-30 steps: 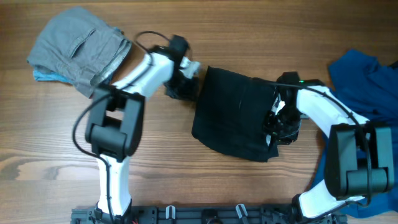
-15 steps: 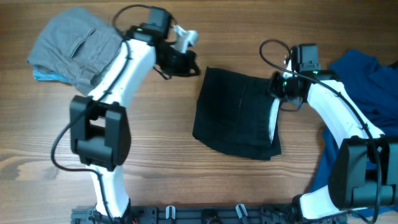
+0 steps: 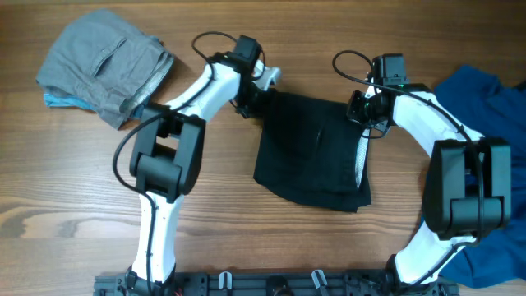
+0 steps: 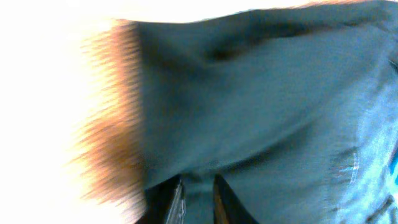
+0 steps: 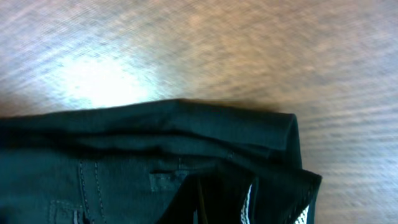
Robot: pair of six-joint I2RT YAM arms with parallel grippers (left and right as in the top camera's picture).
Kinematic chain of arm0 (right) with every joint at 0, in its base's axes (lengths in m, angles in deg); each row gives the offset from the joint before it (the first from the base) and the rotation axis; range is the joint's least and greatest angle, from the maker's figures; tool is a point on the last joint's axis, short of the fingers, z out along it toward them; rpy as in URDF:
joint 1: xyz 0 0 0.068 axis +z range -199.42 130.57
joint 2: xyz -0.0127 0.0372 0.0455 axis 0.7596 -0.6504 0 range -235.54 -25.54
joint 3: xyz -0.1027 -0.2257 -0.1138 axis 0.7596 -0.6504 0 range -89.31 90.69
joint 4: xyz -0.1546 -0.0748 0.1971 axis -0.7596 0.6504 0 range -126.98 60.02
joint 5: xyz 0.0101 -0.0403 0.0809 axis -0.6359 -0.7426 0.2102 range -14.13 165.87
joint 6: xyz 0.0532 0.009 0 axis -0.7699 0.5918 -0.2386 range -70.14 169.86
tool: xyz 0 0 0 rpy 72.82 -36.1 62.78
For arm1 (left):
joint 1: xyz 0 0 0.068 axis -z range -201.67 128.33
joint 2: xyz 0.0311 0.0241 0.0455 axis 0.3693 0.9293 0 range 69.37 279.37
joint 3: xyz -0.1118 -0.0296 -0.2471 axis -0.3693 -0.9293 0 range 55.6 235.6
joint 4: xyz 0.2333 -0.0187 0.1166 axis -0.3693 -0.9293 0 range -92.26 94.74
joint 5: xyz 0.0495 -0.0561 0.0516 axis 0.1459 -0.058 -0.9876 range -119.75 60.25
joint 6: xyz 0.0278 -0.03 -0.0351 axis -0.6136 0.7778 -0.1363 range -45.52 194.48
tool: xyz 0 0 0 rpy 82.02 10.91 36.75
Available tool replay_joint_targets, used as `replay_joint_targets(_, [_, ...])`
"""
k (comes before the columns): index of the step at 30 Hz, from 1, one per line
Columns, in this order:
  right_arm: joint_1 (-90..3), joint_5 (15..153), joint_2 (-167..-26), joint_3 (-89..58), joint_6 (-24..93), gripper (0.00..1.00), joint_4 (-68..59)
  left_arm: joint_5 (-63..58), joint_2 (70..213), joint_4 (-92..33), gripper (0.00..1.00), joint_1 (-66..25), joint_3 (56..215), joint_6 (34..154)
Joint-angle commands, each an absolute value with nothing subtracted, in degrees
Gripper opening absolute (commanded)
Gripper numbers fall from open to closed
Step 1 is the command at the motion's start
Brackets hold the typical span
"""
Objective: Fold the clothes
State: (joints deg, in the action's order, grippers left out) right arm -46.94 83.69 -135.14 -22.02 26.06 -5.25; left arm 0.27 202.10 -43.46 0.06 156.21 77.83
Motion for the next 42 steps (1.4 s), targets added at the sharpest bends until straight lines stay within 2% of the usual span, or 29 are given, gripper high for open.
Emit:
replay_joint_targets(1, [-49.7, 75.3, -135.4, -25.6, 27.0, 0.05, 1.3, -1.2, 196.6, -49.5, 0.28, -4.4, 161.5, 76.2])
replay_joint_targets(3, [-49.7, 76.7, -129.2, -25.2, 29.4, 0.06, 4.3, 0.6, 192.0, -55.1, 0.35, -4.7, 163.1, 74.4])
replay_joint_targets(5, [-49.6, 83.6, -122.1, -25.2, 33.6, 0.07, 6.0, 0.6, 187.5, -59.9, 0.37, -4.0, 163.1, 72.9])
replay_joint_targets(8, [-49.6, 89.5, -114.9, -25.2, 33.3, 0.08, 7.8, 0.6, 184.4, -66.3, 0.38, -1.8, 163.1, 71.7])
replay_joint_targets(11, [-49.6, 91.2, -112.6, -25.2, 33.3, 0.09, 8.5, 0.6, 184.9, -69.6, 0.37, 1.5, 161.3, 72.0])
replay_joint_targets(13, [-49.6, 91.2, -112.8, -25.2, 33.3, 0.09, 9.2, 0.6, 185.3, -68.1, 0.30, 3.6, 157.0, 73.6])
replay_joint_targets(17, [-49.6, 91.2, -113.5, -25.2, 33.2, 0.11, 9.3, 3.0, 186.4, -59.1, 0.04, 7.6, 144.0, 83.9])
replay_joint_targets(20, [-49.6, 91.2, -113.7, -25.3, 33.2, 0.12, 9.3, 6.7, 186.5, -48.8, 0.04, 9.0, 134.1, 93.5])
replay_joint_targets(24, [-49.6, 91.3, -113.7, -25.3, 33.4, 0.13, 9.7, 3.3, 186.5, -40.7, 0.04, 6.1, 128.0, 102.3])
replay_joint_targets(28, [-49.6, 95.2, -113.7, -25.3, 36.3, 0.13, 9.8, -6.4, 186.5, -30.9, 0.04, -1.9, 128.0, 102.4])
replay_joint_targets(32, [-49.5, 100.5, -113.7, -25.3, 39.5, 0.14, 9.1, -2.0, 186.5, -18.6, 0.04, -9.3, 129.1, 99.5])
replay_joint_targets(35, [-48.1, 100.6, -113.9, -25.3, 41.9, 0.14, 8.7, 2.8, 186.5, -18.3, 0.04, -11.3, 133.8, 91.5])
replay_joint_targets(37, [-46.4, 100.3, -114.5, -25.5, 42.4, 0.16, 8.6, 5.1, 186.3, -24.2, 0.13, -11.5, 139.0, 87.5])
replay_joint_targets(38, [-45.6, 100.3, -114.9, -25.8, 42.4, 0.17, 8.2, 6.3, 185.9, -28.9, 0.23, -11.5, 142.0, 85.4])
replay_joint_targets(40, [-43.8, 98.3, -116.6, -26.5, 42.1, 0.17, 8.1, 8.6, 184.9, -38.5, 0.57, -11.4, 147.1, 82.7])
replay_joint_targets(41, [-43.4, 97.0, -117.7, -26.7, 41.6, 0.17, 7.9, 9.4, 184.3, -42.1, 0.68, -11.4, 148.2, 82.1])
replay_joint_targets(42, [-43.2, 94.5, -119.2, -26.9, 39.8, 0.17, 7.6, 9.4, 183.5, -45.3, 0.73, -11.4, 148.7, 82.1])
